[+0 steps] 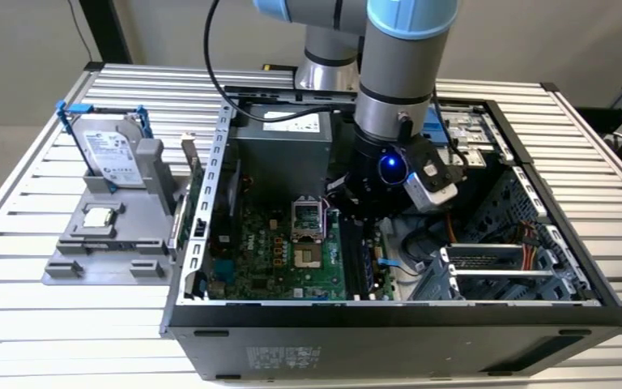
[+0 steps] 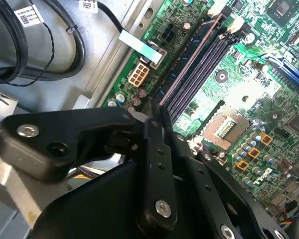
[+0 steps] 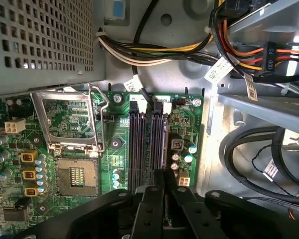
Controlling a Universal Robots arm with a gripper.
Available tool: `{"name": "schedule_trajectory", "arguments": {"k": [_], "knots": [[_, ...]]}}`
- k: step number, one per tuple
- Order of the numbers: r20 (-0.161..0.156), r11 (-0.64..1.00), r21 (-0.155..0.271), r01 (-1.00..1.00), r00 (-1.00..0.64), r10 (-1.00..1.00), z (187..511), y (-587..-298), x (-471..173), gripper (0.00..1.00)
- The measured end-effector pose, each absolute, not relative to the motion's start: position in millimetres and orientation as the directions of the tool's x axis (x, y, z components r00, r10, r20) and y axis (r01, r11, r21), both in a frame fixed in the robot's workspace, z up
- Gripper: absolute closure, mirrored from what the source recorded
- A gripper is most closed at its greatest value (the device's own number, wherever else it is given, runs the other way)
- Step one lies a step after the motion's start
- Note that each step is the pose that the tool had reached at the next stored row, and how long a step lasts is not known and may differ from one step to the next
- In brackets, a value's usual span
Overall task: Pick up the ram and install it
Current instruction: 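Press down the ram until it locks into place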
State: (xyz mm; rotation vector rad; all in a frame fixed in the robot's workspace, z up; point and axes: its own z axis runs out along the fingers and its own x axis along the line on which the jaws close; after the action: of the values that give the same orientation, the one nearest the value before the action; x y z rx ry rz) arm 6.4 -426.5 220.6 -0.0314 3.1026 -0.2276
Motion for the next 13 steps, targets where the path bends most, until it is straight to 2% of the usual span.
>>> {"name": "schedule_trajectory", "arguments": {"k": [13], "knots": [[-0.028, 0.989, -0.147, -0.018, -0.999, -0.022, 214.9, -426.5, 6.5, 1.0]]}}
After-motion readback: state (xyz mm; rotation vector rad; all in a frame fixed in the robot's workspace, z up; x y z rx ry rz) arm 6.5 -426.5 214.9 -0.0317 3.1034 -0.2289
